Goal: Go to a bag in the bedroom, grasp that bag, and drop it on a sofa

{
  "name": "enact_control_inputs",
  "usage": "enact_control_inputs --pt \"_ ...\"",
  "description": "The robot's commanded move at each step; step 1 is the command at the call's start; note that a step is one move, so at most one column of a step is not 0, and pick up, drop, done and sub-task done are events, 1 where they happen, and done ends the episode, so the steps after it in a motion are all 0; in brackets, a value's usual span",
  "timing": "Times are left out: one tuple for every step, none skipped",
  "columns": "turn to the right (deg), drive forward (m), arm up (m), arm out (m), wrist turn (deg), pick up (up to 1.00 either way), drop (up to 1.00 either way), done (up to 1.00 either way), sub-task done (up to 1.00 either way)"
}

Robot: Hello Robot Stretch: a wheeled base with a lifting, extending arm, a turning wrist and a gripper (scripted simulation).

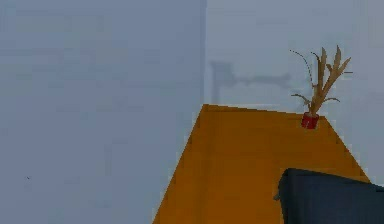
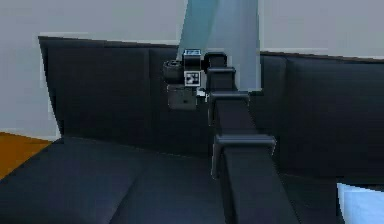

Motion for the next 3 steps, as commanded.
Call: enact_control_inputs --pt "0.0 0.0 0.0 0.0 0.0 0.0 1.0 0.0 0.0" --pt "0.0 0.0 0.0 -0.1 0.0 0.0 0.0 0.0 0.0" --pt "0.0 0.0 0.0 0.0 0.0 0.0 0.0 1.0 0.0"
